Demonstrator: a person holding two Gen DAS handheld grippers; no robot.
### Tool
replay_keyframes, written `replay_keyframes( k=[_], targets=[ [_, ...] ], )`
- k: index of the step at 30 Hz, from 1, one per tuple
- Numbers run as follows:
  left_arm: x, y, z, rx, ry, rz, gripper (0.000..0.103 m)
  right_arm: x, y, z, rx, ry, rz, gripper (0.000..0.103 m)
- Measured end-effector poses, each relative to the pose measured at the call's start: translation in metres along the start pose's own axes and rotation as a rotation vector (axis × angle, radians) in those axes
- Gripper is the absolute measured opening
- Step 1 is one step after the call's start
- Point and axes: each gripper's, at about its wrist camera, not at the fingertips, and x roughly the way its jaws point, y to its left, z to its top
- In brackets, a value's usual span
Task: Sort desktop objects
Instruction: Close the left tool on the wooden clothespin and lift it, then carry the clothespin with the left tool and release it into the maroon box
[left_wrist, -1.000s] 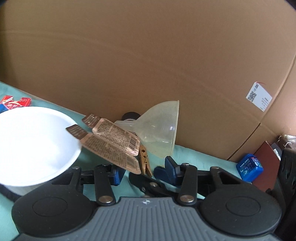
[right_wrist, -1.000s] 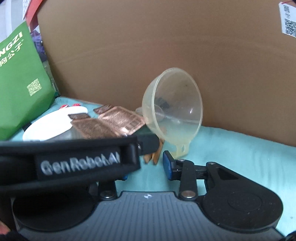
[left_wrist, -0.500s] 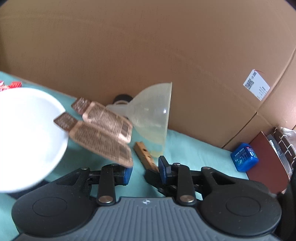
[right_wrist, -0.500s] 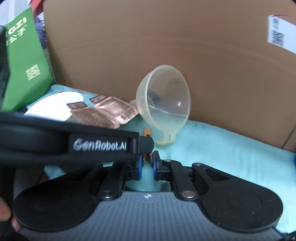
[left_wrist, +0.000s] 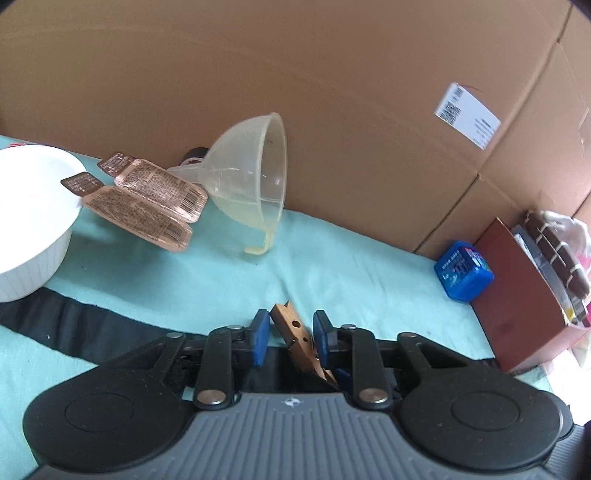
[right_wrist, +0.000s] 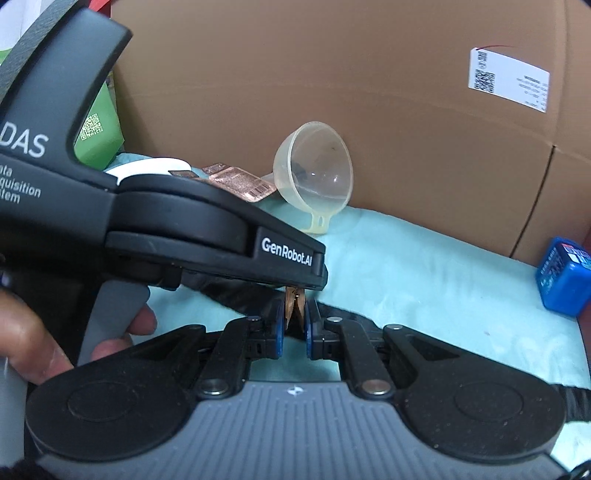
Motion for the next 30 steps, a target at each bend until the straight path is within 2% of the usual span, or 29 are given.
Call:
replay_keyframes(
  k=[7, 14, 19, 30],
  targets=[
    [0.0, -0.018, -0.01, 0.076, -0.013, 0.037, 0.027, -0.013, -0.006, -0.007, 0.019, 0.004, -0.005, 0.01],
    [-0.008, -0.031, -0.022, 0.088, 0.0, 0.038, 0.026, -0.042, -0.016, -0.021, 0.029, 0.003, -0.016, 0.01],
    [-0.015, -0.053, -0.027, 0.105, -0.001, 0.01, 0.025, -0.07, -0.03, -0.029, 0.046, -0.027, -0.046, 0.01],
    [-0.041, -0.14, -0.022, 0.228, -0.089, -0.112, 0.024, -0.148, -0.065, -0.031, 0.104, -0.19, -0.197, 0.01]
  ],
)
